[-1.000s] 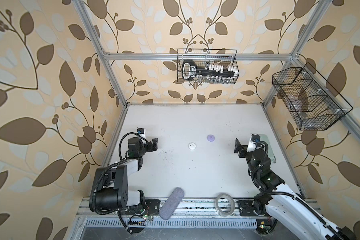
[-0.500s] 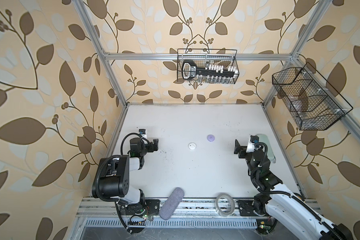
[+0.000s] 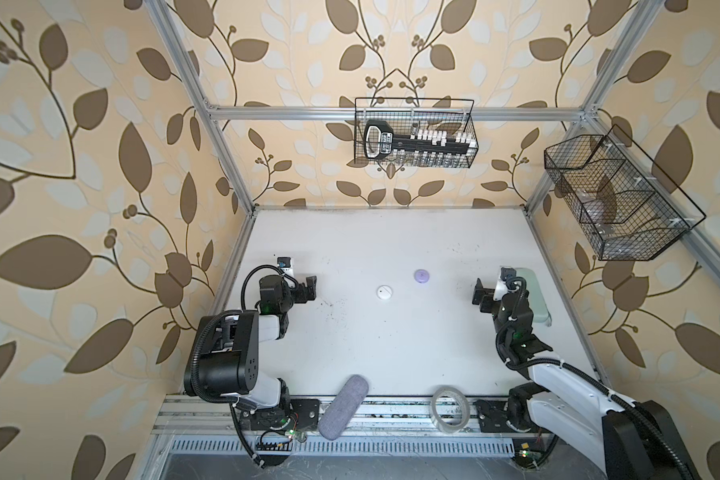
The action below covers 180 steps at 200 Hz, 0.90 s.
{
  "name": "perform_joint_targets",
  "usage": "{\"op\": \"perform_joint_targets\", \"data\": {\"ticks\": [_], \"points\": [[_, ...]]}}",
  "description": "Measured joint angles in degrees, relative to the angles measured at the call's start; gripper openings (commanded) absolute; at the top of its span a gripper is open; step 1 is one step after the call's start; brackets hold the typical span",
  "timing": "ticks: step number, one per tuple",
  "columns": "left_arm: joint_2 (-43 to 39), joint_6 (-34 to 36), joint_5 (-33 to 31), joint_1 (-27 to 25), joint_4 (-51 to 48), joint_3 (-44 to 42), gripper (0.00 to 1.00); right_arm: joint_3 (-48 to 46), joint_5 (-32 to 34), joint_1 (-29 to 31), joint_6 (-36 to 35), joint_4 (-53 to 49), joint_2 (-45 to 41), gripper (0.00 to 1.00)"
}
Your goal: Insert the wireless bluetooth earbuds into the charging case
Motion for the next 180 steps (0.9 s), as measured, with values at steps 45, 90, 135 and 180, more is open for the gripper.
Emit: {"op": "perform_joint_targets", "data": {"ticks": [45, 90, 135, 180], "points": [[0.0, 0.0, 0.0, 0.0, 0.0, 0.0, 0.99, 0.0, -0.5, -1.1, -1.6, 5.4, 6.4, 0.98], [0.0, -2.1, -6.0, 0.0, 0.0, 0.0, 0.99, 0.0, -2.8, -3.4, -2.4, 9.3, 9.9, 0.98], [0.0, -2.4, -7.5, 0.0, 0.0, 0.0, 0.99, 0.1, -6.3, -6.7, -2.2, 13.4, 14.2, 0.98], [0.1, -1.5, -4.0, 0.0, 0.0, 0.0, 0.99, 0.1, -10.1, -8.1, -2.1, 15.7, 17.6, 0.98]]}}
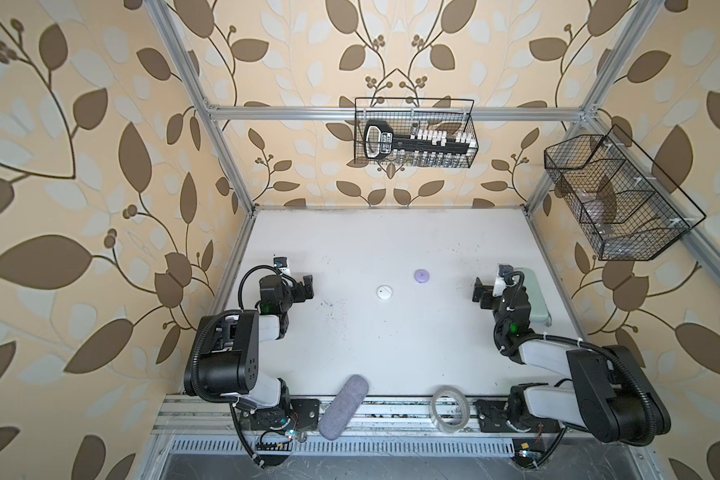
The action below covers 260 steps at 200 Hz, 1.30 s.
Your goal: Insert the wireless bluetooth earbuds into the charging case
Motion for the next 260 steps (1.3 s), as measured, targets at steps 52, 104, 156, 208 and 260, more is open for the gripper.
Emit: {"op": "perform_joint_targets", "data": {"ticks": [52, 104, 156, 208, 260], "points": [[0.0, 0.6, 1.1, 0.0, 0.0, 0.0, 0.99, -0.2, -5.1, -2.1, 0.4, 4.1, 1.2, 0.96], [0.0, 0.6, 1.2, 0.0, 0.0, 0.0, 0.99, -0.9, -8.3, -2.8, 0.5, 7.1, 2.3, 1.0], [0.0, 0.6, 1.2, 0.0, 0.0, 0.0, 0.99, -1.1, -8.7, -2.8, 0.6, 7.8, 2.3, 1.0], [0.0, 0.7, 1.2, 0.0, 0.0, 0.0, 0.99, -1.1, -8.7, -2.8, 0.6, 8.2, 2.3, 1.0], [0.0, 0.6, 1.2, 0.0, 0.0, 0.0, 0.99, -1.1, -8.7, -2.8, 0.6, 8.2, 2.3, 1.0]]}}
